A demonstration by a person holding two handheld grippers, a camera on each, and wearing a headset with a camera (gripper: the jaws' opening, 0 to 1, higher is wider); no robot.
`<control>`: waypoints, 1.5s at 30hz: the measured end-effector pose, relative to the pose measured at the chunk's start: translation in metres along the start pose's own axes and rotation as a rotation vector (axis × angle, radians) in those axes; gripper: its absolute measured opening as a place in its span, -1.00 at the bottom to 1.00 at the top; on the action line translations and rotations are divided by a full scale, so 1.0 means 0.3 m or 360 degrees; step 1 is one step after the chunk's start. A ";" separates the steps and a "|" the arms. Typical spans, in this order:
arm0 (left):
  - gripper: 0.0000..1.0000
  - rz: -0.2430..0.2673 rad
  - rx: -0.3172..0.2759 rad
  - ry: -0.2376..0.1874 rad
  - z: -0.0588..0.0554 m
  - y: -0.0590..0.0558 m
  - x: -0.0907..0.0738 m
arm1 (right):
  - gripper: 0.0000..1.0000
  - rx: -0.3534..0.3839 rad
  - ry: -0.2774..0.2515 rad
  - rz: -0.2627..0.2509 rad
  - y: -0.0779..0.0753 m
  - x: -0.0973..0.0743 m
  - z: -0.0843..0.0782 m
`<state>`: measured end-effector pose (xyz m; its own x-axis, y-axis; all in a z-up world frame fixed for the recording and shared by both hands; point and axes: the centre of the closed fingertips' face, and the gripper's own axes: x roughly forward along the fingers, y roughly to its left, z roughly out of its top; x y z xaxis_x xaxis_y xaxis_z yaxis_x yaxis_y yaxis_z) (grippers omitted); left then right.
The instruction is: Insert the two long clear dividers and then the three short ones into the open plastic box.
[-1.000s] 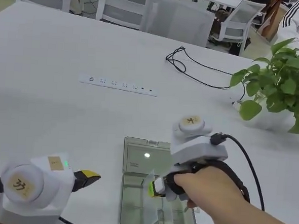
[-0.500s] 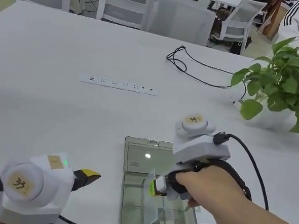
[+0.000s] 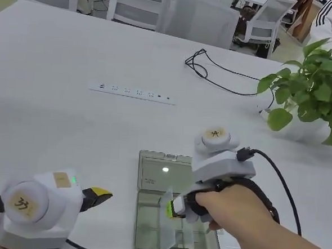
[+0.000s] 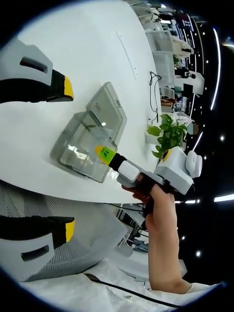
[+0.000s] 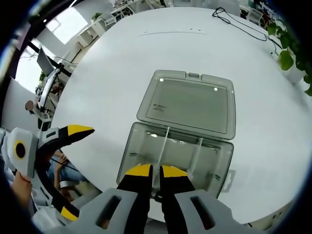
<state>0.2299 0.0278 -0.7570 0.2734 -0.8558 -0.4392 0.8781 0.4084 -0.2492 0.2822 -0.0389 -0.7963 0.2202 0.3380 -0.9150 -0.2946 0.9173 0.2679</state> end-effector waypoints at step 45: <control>1.00 0.0091 0.0031 0.0064 0.010 0.002 -0.025 | -0.67 0.0083 -0.0226 0.0343 0.000 -0.008 -0.009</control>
<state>0.2295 0.0336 -0.7513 0.3080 -0.8176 -0.4865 0.8690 0.4499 -0.2060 0.2793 -0.0403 -0.7950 0.2872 0.5494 -0.7846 -0.3015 0.8293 0.4704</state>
